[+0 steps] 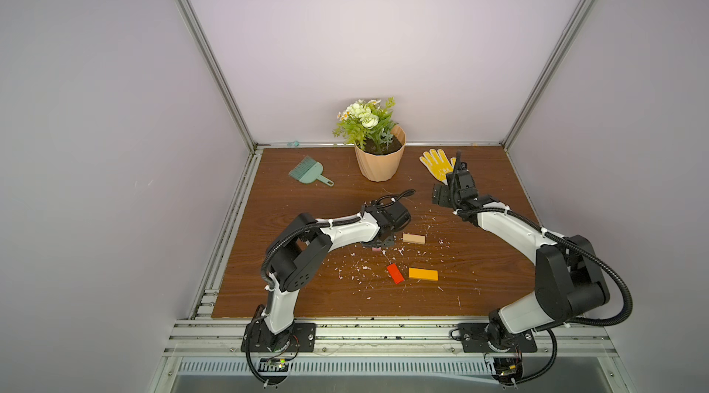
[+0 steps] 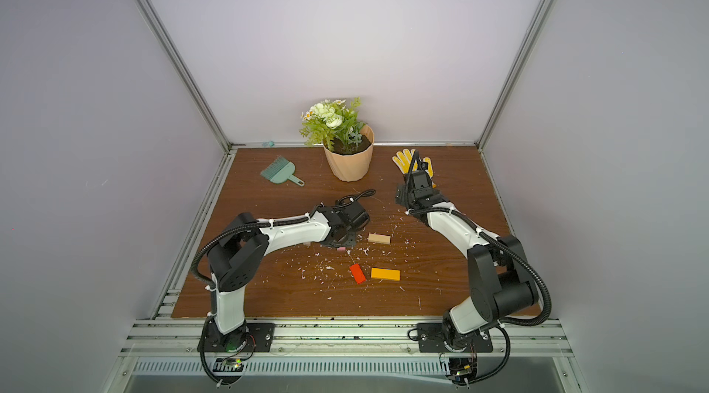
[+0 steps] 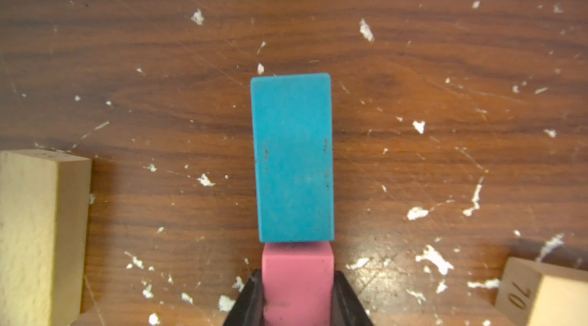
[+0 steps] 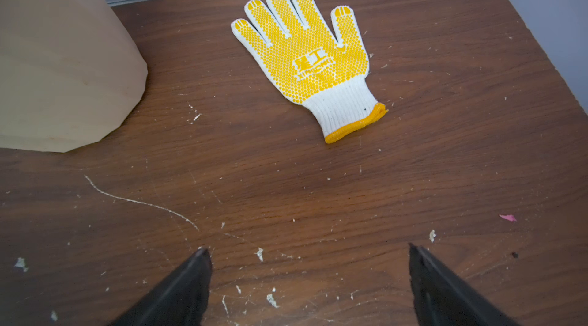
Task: Assemble the letter t with building blocks
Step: Assemble the building block at the center of the board, then pick up the building block from the center of the board.
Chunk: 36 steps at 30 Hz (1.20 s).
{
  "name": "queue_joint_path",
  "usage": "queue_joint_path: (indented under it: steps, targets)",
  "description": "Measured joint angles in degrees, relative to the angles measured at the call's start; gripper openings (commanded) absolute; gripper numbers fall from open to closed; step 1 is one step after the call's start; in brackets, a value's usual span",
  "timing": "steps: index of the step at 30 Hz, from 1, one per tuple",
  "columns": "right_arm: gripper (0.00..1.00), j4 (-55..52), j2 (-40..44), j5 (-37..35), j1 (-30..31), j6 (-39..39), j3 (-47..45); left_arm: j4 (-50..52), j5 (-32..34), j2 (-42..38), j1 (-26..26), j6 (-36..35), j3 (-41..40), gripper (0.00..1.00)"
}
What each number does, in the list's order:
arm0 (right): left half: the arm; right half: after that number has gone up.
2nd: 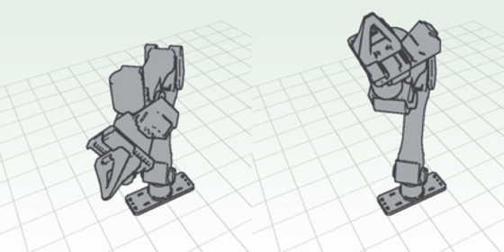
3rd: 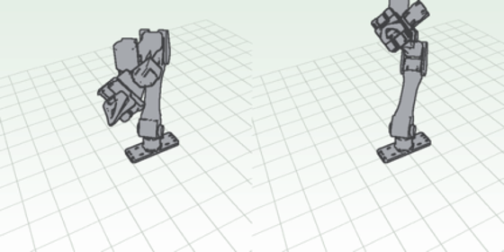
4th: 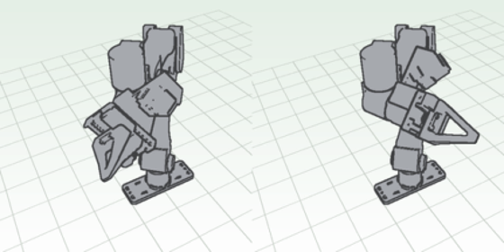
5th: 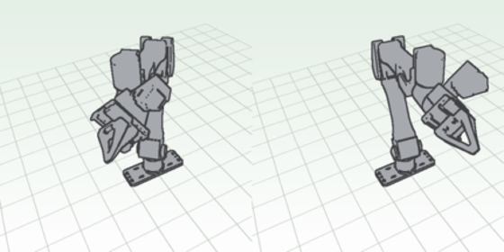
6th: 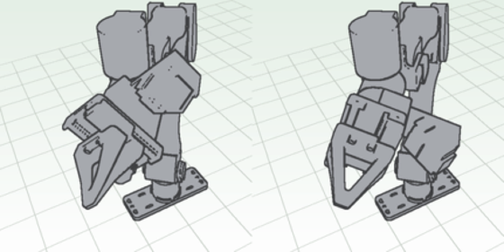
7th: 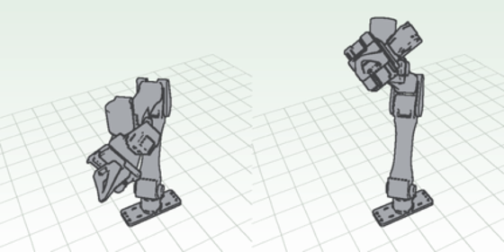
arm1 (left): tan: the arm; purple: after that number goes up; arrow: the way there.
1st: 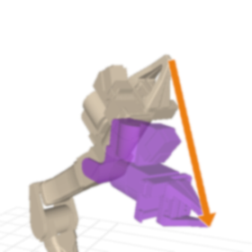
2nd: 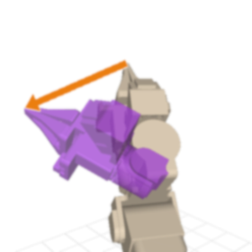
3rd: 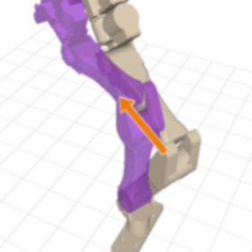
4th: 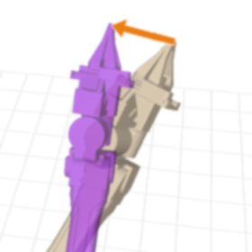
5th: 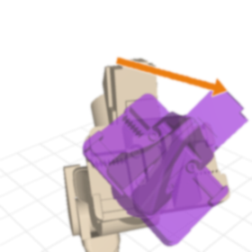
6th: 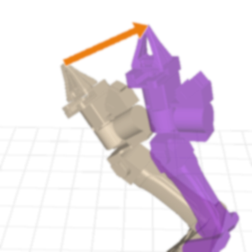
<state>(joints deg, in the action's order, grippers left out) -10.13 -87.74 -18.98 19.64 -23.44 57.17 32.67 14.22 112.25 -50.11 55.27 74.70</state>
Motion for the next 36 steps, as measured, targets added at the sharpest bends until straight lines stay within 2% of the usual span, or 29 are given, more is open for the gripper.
queue_joint_path:
  steps: [11,13,16,18,28,36]
  targets:
    - [0.99,0.0,0.0,0.0,0.0,0.0,0.0,0.0,0.1,0.4,0.0,0.0,0.5,0.34]
    - [0.99,0.0,0.0,0.0,0.0,0.0,0.0,0.0,0.1,0.4,0.0,0.0,0.5,0.42]
    - [0.99,0.0,0.0,0.0,0.0,0.0,0.0,0.0,0.6,0.5,0.1,-0.2,0.5,0.66]
    - [0.99,0.0,0.0,0.0,0.0,0.0,0.0,-0.2,0.8,0.6,0.2,0.0,0.5,0.74]
    - [0.99,0.0,0.0,0.0,0.0,0.1,0.0,0.3,1.2,-1.9,0.2,-1.5,-0.6,0.72]
    - [0.99,0.3,0.0,0.3,0.0,0.3,-0.4,2.6,4.4,-22.7,0.7,-11.5,-6.8,0.72]
